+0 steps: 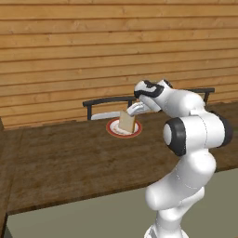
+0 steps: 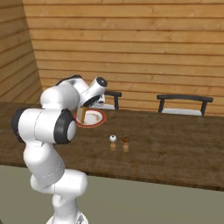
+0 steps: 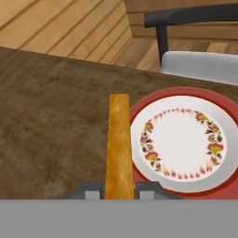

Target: Start the toaster. Once the lever pops up, take the bread to the plate on the dining counter.

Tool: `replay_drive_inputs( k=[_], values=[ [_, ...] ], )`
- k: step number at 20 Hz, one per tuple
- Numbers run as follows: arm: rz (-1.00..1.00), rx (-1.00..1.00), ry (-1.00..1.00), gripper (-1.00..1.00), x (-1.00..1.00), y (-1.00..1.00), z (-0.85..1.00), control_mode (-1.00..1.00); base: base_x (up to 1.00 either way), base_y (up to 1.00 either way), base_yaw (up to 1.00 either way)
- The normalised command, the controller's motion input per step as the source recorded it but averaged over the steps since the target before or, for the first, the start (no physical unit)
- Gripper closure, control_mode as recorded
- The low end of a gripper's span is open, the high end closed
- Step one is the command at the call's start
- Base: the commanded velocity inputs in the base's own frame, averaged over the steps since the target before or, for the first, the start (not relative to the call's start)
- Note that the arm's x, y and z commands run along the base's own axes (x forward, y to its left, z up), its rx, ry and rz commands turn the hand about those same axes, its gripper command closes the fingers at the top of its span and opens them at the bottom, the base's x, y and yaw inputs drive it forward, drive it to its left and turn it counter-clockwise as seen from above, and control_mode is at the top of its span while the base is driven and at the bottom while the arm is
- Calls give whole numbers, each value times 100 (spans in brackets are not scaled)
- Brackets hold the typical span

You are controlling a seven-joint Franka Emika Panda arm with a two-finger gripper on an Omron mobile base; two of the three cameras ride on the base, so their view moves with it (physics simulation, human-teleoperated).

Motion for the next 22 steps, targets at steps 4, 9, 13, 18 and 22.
replay_drive_inputs(
  k=[4, 9, 13, 18, 22],
  values=[
    [-3, 0, 0, 100, 34, 8, -29, -100, 0, 0, 0],
    [-1, 0, 0, 100, 30, 4, -13, -100, 0, 0, 0],
    [0, 0, 0, 100, 8, 0, -9, -100, 0, 0, 0],
    [0, 0, 0, 100, 0, 0, -8, -100, 0, 0, 0],
    [0, 2, 0, 100, 4, 0, -11, -100, 0, 0, 0]
  ],
)
